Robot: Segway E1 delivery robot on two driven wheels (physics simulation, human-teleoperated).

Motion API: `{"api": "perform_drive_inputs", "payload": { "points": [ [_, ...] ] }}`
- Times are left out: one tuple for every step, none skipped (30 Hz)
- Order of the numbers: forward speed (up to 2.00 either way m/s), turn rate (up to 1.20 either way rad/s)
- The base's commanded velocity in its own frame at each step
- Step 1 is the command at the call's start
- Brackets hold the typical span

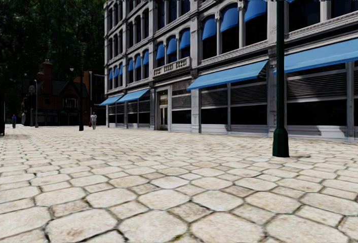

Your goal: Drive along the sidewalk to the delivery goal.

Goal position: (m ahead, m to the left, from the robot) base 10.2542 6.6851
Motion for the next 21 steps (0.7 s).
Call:
{"api": "perform_drive_inputs", "payload": {
  "points": [
    [1.91,0.62],
    [1.91,0.62],
    [1.91,0.62],
    [1.91,0.62],
    [1.91,0.62],
    [1.91,0.62],
    [1.91,0.62],
    [1.91,0.62],
    [1.91,0.62],
    [1.91,0.62],
    [1.92,0.62],
    [1.92,0.62],
    [1.92,0.62],
    [1.92,0.62],
    [1.92,0.62],
    [1.92,0.62],
    [1.92,0.62],
    [1.92,0.62],
    [1.92,0.62],
    [1.92,0.62],
    [1.92,0.62]
  ]
}}
